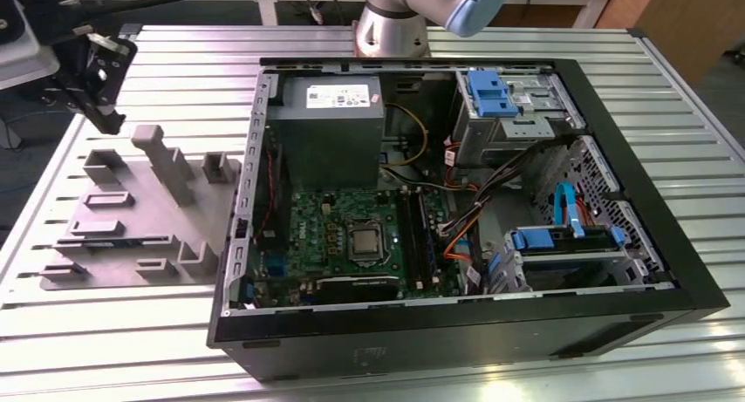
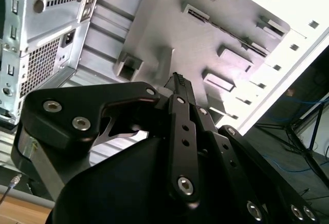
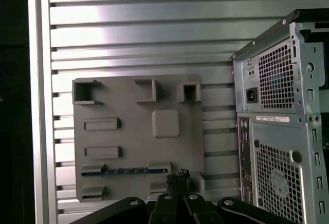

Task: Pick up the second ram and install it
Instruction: 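Reach for the second ram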

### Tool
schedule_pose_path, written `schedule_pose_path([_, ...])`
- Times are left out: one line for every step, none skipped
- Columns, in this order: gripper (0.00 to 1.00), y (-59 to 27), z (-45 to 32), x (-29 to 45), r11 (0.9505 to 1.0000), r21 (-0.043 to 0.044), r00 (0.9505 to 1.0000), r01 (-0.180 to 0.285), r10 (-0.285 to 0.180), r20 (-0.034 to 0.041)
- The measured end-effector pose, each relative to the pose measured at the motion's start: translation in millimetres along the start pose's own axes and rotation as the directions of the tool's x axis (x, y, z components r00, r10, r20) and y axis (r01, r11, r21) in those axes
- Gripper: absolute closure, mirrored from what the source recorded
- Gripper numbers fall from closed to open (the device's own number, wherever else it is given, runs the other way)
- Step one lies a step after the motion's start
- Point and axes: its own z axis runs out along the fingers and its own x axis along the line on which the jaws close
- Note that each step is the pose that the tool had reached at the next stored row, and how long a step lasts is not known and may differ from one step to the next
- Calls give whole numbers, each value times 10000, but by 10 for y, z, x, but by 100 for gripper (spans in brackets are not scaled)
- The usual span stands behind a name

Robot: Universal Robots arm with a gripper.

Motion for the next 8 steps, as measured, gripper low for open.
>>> schedule_pose_path([89, -6, 6, 18, 10000, 0, 10000, 0, 0, 0])
schedule_pose_path([89, -12, 12, 37, 10000, 1, 10000, 0, 0, -1])
schedule_pose_path([89, -19, 19, 58, 10000, 0, 10000, 0, 0, 0])
schedule_pose_path([89, -27, 27, 76, 10000, 0, 10000, 0, 0, 0])
schedule_pose_path([89, -35, 36, 95, 10000, 0, 10000, 0, 0, 0])
schedule_pose_path([89, -44, 46, 114, 10000, 0, 10000, 1, -1, 0])
schedule_pose_path([89, -52, 56, 132, 10000, -1, 10000, 1, -1, 0])
schedule_pose_path([89, -59, 65, 149, 10000, 1, 10000, 1, -1, -1])
